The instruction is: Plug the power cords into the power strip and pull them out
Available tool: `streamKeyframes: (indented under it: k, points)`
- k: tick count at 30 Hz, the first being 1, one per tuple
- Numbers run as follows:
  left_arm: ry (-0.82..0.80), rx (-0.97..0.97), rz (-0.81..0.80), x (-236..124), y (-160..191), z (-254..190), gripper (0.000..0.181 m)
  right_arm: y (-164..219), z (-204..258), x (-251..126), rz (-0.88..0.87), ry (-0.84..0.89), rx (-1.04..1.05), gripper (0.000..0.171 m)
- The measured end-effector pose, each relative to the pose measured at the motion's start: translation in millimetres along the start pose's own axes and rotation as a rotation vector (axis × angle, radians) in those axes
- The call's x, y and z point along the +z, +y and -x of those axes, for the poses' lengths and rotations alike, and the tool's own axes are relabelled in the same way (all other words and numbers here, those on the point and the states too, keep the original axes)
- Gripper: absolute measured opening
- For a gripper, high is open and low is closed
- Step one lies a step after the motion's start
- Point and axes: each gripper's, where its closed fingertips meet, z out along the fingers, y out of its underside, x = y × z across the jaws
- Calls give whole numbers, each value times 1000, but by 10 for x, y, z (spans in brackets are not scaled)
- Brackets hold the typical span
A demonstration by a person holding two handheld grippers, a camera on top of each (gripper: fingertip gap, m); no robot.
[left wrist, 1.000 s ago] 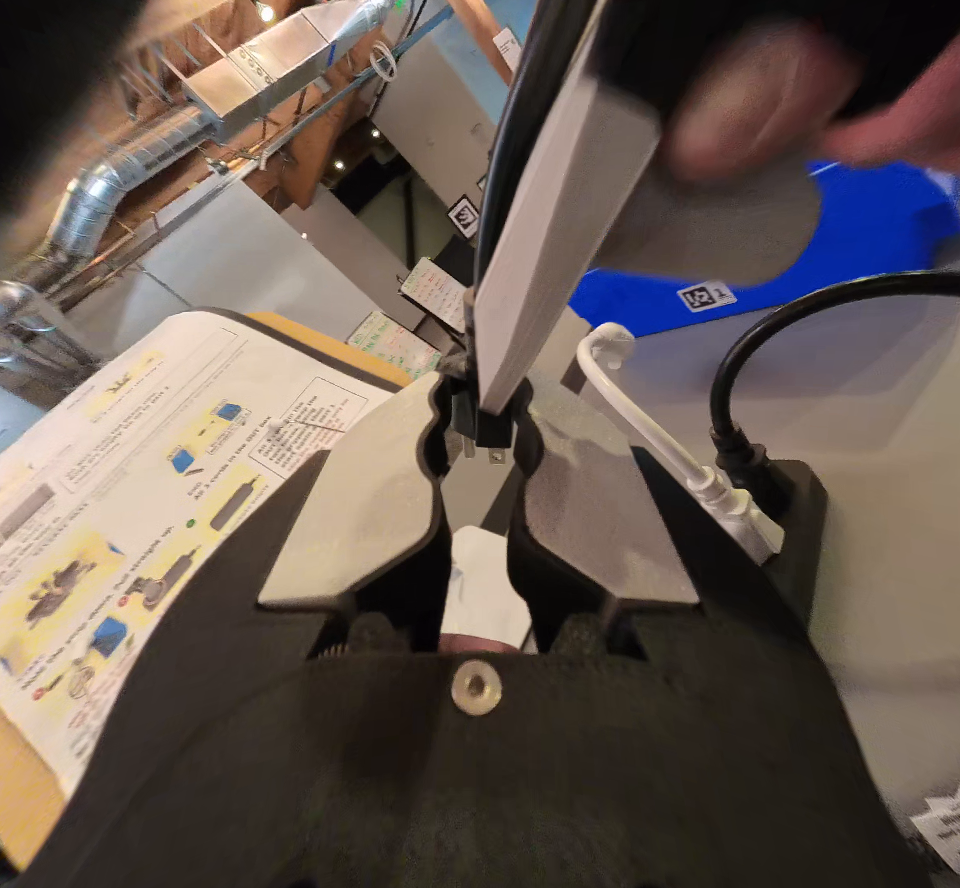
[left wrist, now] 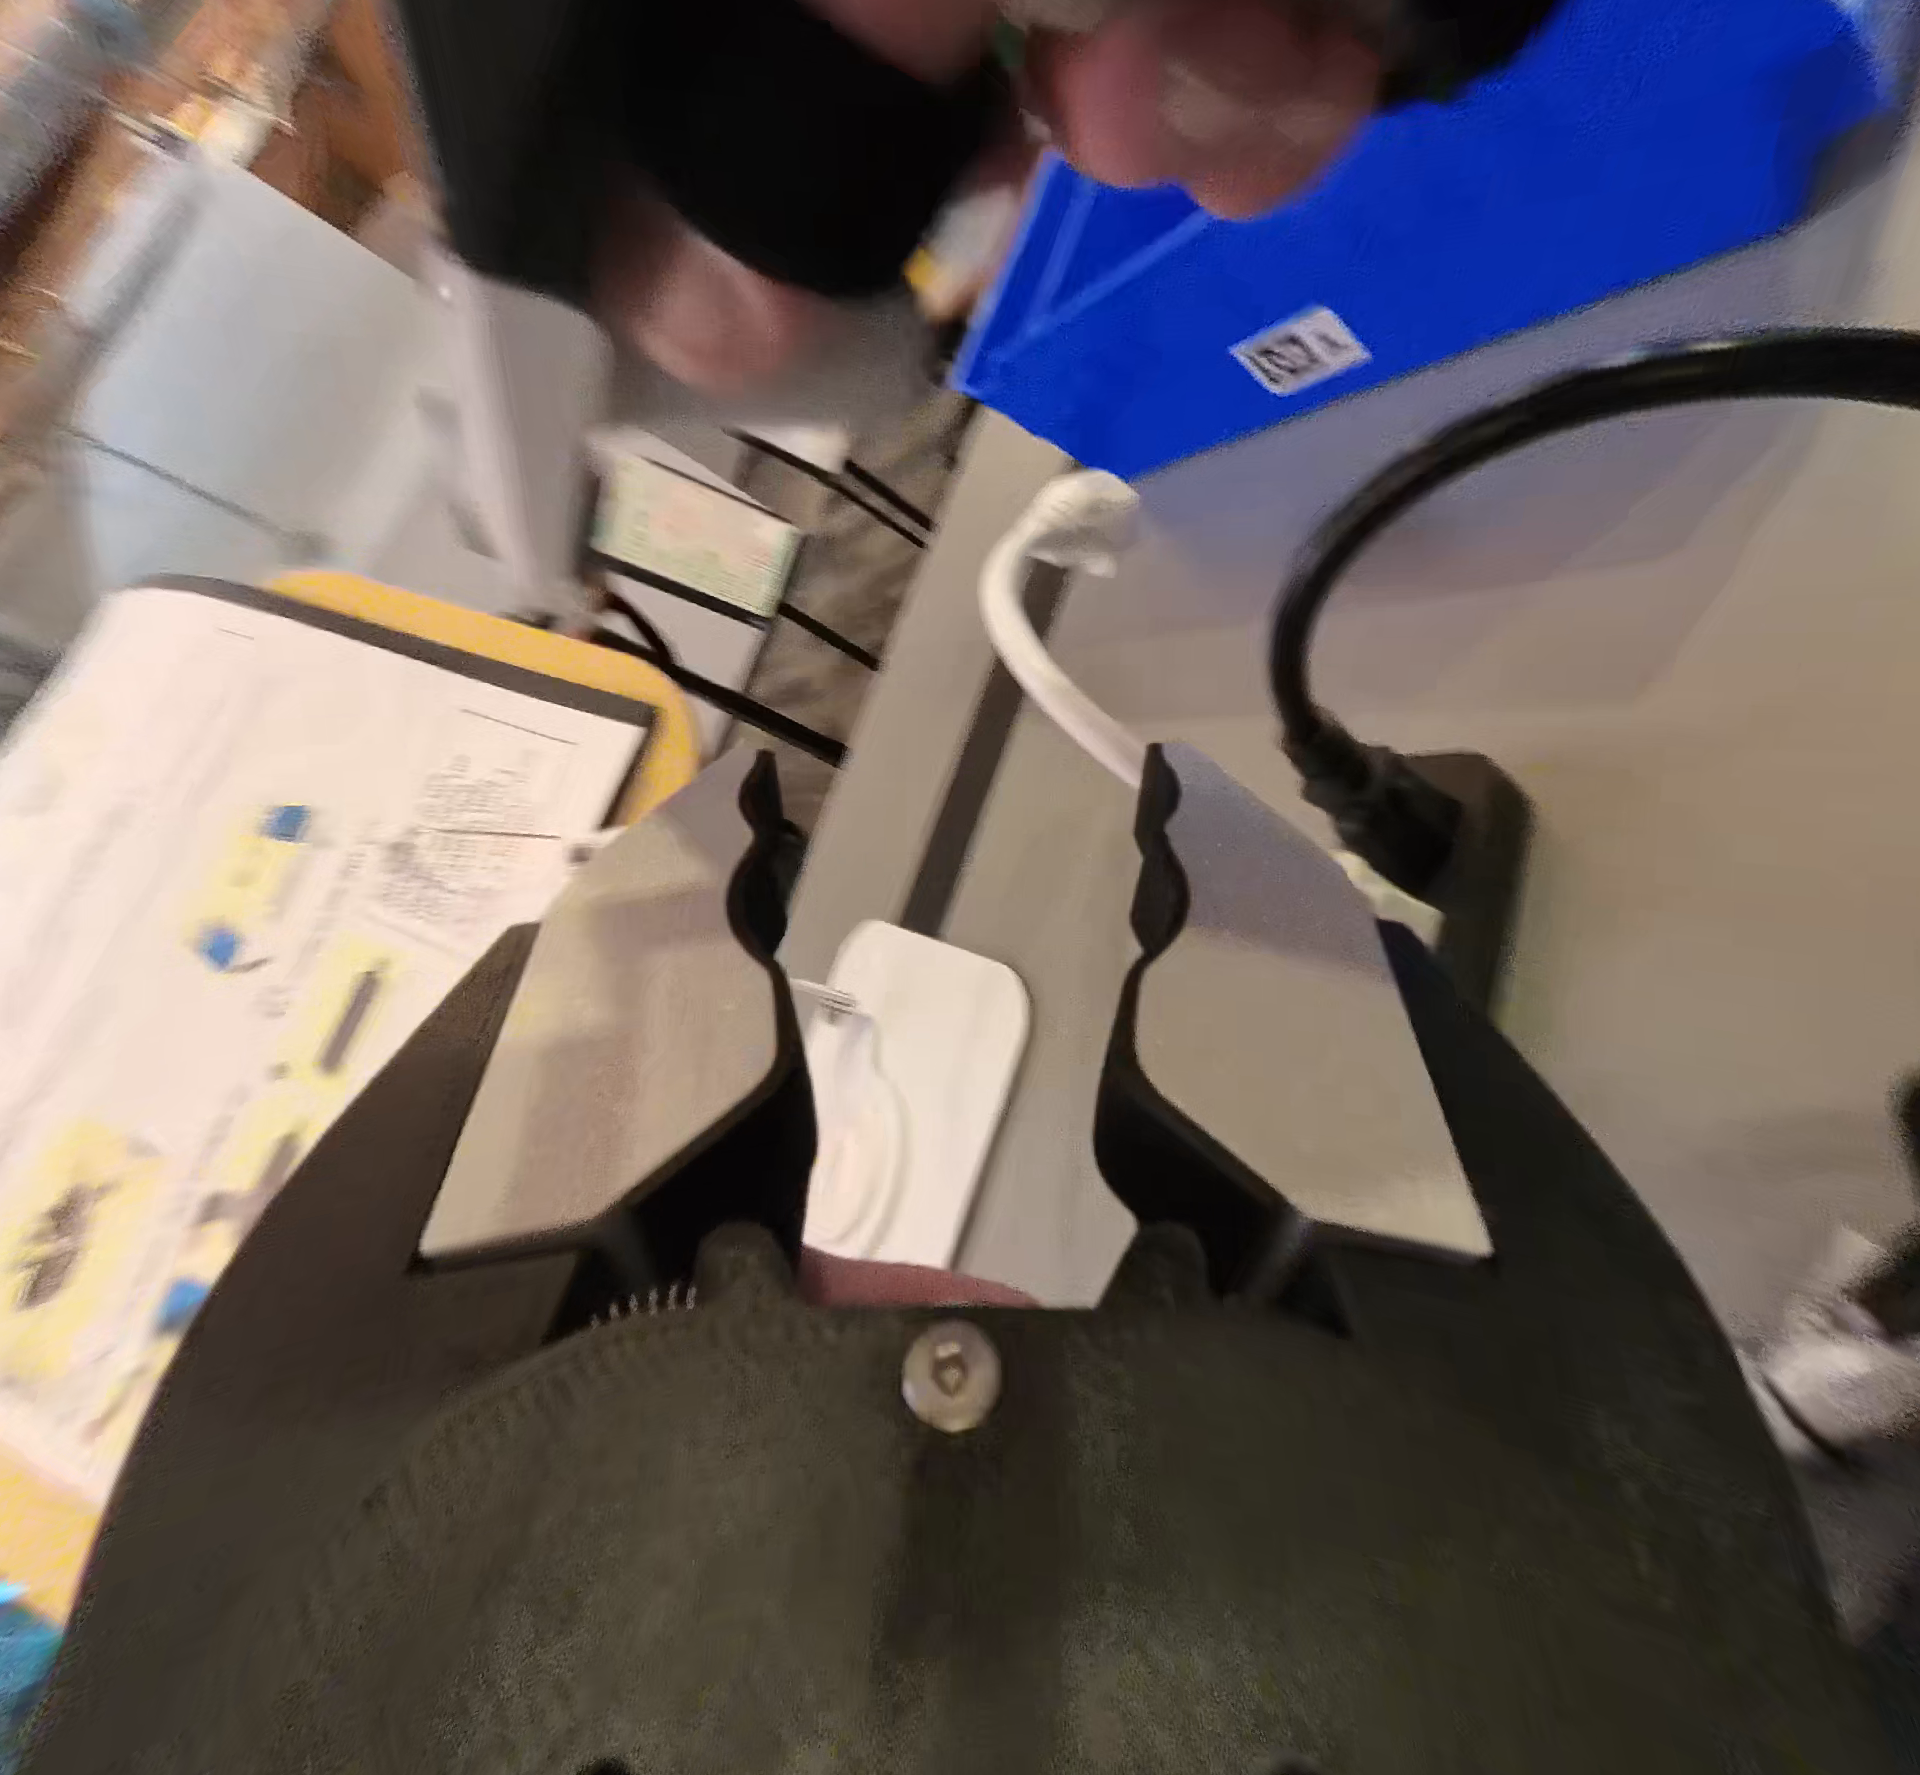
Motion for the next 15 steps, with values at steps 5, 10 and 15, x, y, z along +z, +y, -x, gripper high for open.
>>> streamKeyframes:
  k: [5,10,15]
  points:
    - [486,20,81,-254,10,-672,60,-460,-299,-161,-129,16,33,24]
    - [908,49,-52,-907,-178,-1083,59,-872,-363,-410,-217,-82,35,24]
    - [876,-198,-368,-1179,-612,-480,55,-1116,-56,-750,-254,-313,-26,23]
